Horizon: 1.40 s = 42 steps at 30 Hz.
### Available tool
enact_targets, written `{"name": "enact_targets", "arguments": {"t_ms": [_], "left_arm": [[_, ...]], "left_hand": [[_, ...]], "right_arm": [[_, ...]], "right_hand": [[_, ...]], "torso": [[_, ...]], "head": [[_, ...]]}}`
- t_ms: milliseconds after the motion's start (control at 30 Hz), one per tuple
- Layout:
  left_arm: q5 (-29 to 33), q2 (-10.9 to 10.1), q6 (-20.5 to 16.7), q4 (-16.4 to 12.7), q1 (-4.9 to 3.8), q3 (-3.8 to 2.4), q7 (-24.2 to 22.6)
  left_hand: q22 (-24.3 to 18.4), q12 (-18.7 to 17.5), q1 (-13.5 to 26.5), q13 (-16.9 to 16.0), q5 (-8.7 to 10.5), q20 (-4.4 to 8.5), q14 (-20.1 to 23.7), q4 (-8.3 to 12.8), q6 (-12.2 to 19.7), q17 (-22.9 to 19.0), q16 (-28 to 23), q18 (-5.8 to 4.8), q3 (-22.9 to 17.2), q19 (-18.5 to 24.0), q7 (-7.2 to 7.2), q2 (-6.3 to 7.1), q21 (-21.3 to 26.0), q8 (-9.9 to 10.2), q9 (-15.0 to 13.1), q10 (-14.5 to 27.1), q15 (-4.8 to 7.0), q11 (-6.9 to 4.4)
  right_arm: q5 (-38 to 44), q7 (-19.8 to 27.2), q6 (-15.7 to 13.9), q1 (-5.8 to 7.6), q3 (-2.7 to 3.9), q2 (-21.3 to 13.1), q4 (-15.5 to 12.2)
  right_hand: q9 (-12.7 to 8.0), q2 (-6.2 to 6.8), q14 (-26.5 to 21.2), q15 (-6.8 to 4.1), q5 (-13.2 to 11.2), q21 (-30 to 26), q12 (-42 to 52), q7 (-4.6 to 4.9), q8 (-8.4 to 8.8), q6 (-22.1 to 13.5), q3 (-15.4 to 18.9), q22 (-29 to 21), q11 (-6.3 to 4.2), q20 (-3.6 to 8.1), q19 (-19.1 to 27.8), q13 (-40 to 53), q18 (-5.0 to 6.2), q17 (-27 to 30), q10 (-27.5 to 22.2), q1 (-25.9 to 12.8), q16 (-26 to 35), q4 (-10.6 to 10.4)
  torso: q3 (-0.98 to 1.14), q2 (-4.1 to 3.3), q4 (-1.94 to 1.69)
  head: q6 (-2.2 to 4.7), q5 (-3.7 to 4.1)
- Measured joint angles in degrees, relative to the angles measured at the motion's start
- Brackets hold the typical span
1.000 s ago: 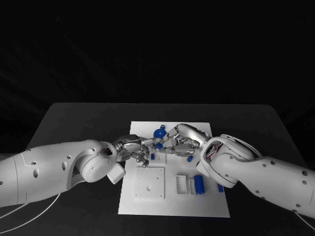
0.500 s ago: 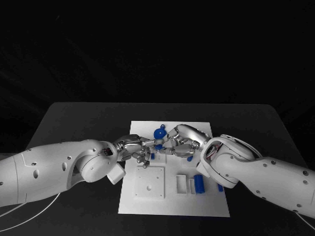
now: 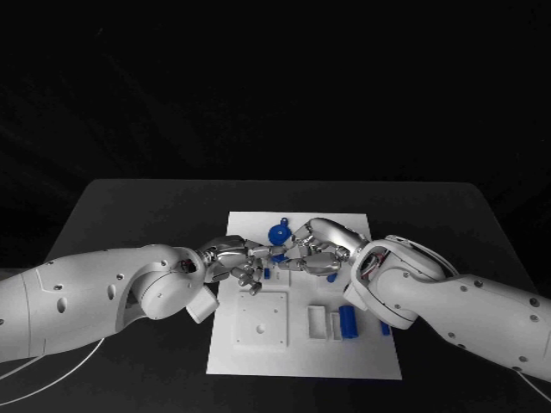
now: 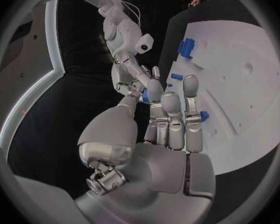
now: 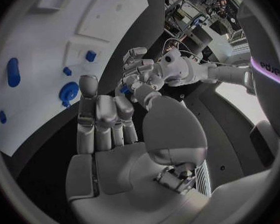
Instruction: Assemble the parts on the task board
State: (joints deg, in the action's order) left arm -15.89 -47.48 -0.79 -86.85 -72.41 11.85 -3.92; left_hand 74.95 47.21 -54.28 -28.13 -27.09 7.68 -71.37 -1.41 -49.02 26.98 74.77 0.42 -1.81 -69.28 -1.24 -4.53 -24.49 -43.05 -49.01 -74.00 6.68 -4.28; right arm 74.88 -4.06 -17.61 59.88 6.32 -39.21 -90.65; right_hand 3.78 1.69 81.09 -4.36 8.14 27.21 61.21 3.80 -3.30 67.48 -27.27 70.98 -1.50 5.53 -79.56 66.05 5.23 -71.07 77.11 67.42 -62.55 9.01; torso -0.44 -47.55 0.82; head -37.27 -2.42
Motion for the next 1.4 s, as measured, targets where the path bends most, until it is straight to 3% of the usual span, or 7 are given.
{"name": "enact_targets", "arguments": {"t_ms": [200,500,900,1033,1200,1333,1400], "left_arm": [[-0.01,-0.02,0.26,-0.06,0.0,0.01,-0.05],[0.08,-0.05,0.53,-0.07,0.01,0.01,-0.18],[0.69,-0.07,0.91,-0.07,0.03,0.03,-0.59],[1.1,-0.08,1.27,-0.06,0.03,0.03,-0.83],[1.54,-0.14,1.79,0.02,0.03,0.04,-1.09],[1.84,-0.2,1.93,0.1,0.03,0.04,-1.31],[1.99,-0.23,1.94,0.14,0.03,0.04,-1.43]], "left_hand": [[0.0,0.22,0.01,0.2,-1.21,0.0,0.04,2.07,0.0,-0.38,0.4,0.0,-2.07,0.0,0.0,0.01,0.0,0.27,0.29,0.36,-0.04,-0.07],[-0.01,0.22,0.46,0.28,-9.39,0.0,0.44,4.89,0.41,-0.53,0.4,0.0,-6.35,0.0,0.01,0.32,0.0,0.62,0.56,0.42,-0.04,-0.01],[-0.02,0.22,4.18,0.43,-13.88,-0.12,0.43,10.5,0.94,-0.6,0.9,0.0,-13.72,0.53,0.43,-2.38,-0.63,0.1,-0.24,0.42,-0.04,-0.01],[-0.02,0.21,3.69,0.43,-13.96,-0.02,0.55,11.34,1.18,-0.59,0.9,0.0,-14.56,0.84,0.7,-3.43,-0.87,0.04,-0.32,0.42,-0.16,-0.01],[-0.03,0.23,2.65,0.29,-11.34,-0.21,0.64,11.85,1.11,-0.37,1.3,0.0,-14.05,1.02,0.96,-4.46,-1.55,0.98,0.65,0.42,-0.24,-0.01],[-0.03,0.56,1.39,0.08,-9.22,-0.21,0.64,12.12,0.78,-0.22,1.73,0.0,-13.78,1.02,1.28,-4.57,-1.99,1.88,1.78,0.42,-0.25,-0.01],[-0.03,0.68,0.07,0.03,-8.05,-0.24,0.64,12.45,0.38,-0.12,1.73,0.0,-13.45,1.06,1.67,-4.84,-2.36,2.84,3.32,0.2,-0.25,0.2]], "right_arm": [[-0.17,0.09,0.04,0.0,0.0,0.01,-0.01],[-0.32,0.19,0.14,0.0,0.02,0.02,-0.02],[-0.4,0.4,0.51,0.02,0.02,0.07,-0.02],[-0.4,0.51,0.63,0.02,0.02,0.08,0.07],[-0.4,0.63,0.73,0.02,0.03,0.08,0.19],[-0.4,0.67,0.71,0.02,0.03,0.03,0.32],[-0.39,0.67,0.64,0.02,0.02,-0.05,0.43]], "right_hand": [[0.0,0.02,0.0,0.0,0.01,-0.18,0.0,0.15,-0.08,0.15,0.07,0.26,0.0,0.19,-0.2,0.06,0.0,0.0,0.0,-0.01,0.0,0.08],[0.0,0.0,0.0,0.0,0.0,-0.18,0.0,0.16,-0.18,0.16,0.15,0.32,0.0,0.19,-0.19,0.06,0.0,0.01,0.0,0.01,0.0,0.15],[0.0,-0.19,0.0,0.0,-0.04,-0.18,0.0,0.15,-0.16,0.15,0.16,0.61,0.0,0.18,-0.19,0.05,0.0,0.02,0.0,0.14,0.0,0.16],[-0.01,-0.35,0.0,0.0,0.08,-0.18,0.0,0.13,-0.15,0.13,0.17,0.61,0.0,0.18,-0.19,0.05,0.0,0.02,0.0,-0.01,0.0,0.16],[0.0,-0.36,0.0,0.0,0.12,-0.42,0.0,0.11,0.01,0.11,0.74,0.79,0.0,0.18,-0.19,0.0,0.0,0.02,0.0,-0.01,0.0,0.39],[0.01,-0.26,0.0,0.0,3.52,-1.59,-0.9,0.09,0.04,-0.1,4.61,0.83,0.0,-0.02,-0.4,-0.81,0.01,0.47,0.0,-0.08,0.63,0.23],[0.49,0.65,-0.42,0.29,5.21,-2.45,-1.85,0.5,-0.32,-1.55,7.18,0.58,0.42,-0.04,-0.37,-1.61,0.01,1.0,-0.45,-0.75,1.37,-0.12]], "torso": [[0.0,-0.01,0.01],[-0.01,0.0,0.0],[-0.01,0.0,-0.01],[-0.01,0.01,-0.01],[-0.02,0.01,-0.01],[-0.02,0.01,-0.01],[-0.02,0.01,-0.01]], "head": [[-0.07,0.02],[-0.11,0.09],[-0.25,0.17],[-0.3,0.28],[-0.33,0.34],[-0.38,0.38],[-0.43,0.41]]}}
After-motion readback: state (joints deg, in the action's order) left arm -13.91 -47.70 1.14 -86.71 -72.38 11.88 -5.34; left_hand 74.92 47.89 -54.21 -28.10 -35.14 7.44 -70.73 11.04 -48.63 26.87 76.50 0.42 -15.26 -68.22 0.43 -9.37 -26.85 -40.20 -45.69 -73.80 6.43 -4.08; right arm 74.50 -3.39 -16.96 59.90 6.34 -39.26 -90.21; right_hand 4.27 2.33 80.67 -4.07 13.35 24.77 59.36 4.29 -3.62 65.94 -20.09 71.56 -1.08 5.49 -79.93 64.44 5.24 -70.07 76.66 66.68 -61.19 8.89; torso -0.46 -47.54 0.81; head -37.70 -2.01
